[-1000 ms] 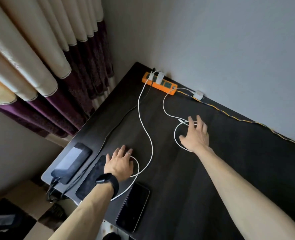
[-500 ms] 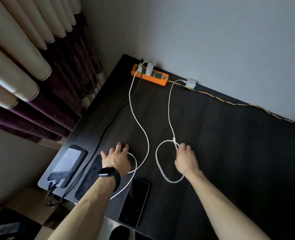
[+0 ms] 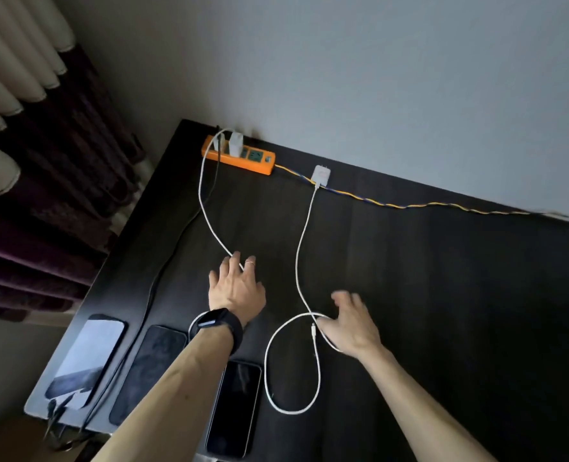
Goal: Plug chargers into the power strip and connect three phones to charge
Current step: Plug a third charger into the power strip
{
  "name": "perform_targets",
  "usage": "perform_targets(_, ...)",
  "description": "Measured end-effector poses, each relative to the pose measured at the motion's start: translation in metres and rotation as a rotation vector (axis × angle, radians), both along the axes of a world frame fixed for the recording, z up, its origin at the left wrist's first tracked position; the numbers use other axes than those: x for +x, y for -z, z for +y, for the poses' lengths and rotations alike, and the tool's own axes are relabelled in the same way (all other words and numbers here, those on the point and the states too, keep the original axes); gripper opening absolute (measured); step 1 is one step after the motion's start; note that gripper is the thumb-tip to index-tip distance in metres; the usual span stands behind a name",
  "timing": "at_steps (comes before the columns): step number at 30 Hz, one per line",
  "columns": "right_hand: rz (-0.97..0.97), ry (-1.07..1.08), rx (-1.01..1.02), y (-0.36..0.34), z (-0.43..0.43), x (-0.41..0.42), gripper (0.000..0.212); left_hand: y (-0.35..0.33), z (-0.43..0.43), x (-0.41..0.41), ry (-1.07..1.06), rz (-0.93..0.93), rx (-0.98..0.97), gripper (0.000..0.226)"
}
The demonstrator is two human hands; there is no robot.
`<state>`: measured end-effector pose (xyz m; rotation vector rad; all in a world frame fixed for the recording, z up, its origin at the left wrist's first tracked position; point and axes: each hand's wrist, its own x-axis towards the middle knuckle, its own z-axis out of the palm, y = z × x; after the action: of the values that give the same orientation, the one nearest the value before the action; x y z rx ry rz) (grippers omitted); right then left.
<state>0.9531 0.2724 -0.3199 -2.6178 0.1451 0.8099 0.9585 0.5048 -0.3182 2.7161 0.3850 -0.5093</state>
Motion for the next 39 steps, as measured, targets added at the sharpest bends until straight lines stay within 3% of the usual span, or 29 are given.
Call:
perform_targets(5,-0.306,0.076,0.011,-0.01,0.033,0.122,0.069,0.03,0.026,0.03,0.062,-0.079,0.139,0.067)
perform_targets(11,-0.346,0.227,0.014,0.018,0.07,0.251,0.077,0.083,0.05,0.037,0.127,-0.199,0.186,0.07)
perform_targets(16,-0.316,0.312,-0.114,0.052,0.077,0.288,0.087,0.106,0.05,0.028,0.095,-0.328,0.141,0.068)
perform_targets(21,-0.417,0.303,-0.249,0.062,0.083,0.302,0.07,0.107,0.054,0.03,0.079,-0.321,0.115,0.068)
perform_targets(27,-0.442,0.163,-0.318,0.054,0.09,0.305,0.07,0.106,0.056,0.03,0.056,-0.312,0.086,0.068)
perform_targets(30,-0.563,0.112,-0.132,0.041,0.114,0.31,0.056,0.107,0.056,0.03,0.046,-0.31,0.07,0.068)
perform_targets(34,-0.554,-0.207,0.178,0.022,0.159,0.314,0.055,0.106,0.055,0.033,0.049,-0.31,0.055,0.069)
perform_targets(39,-0.572,-0.383,0.155,0.006,0.189,0.32,0.044,0.106,0.057,0.035,0.041,-0.301,0.036,0.069)
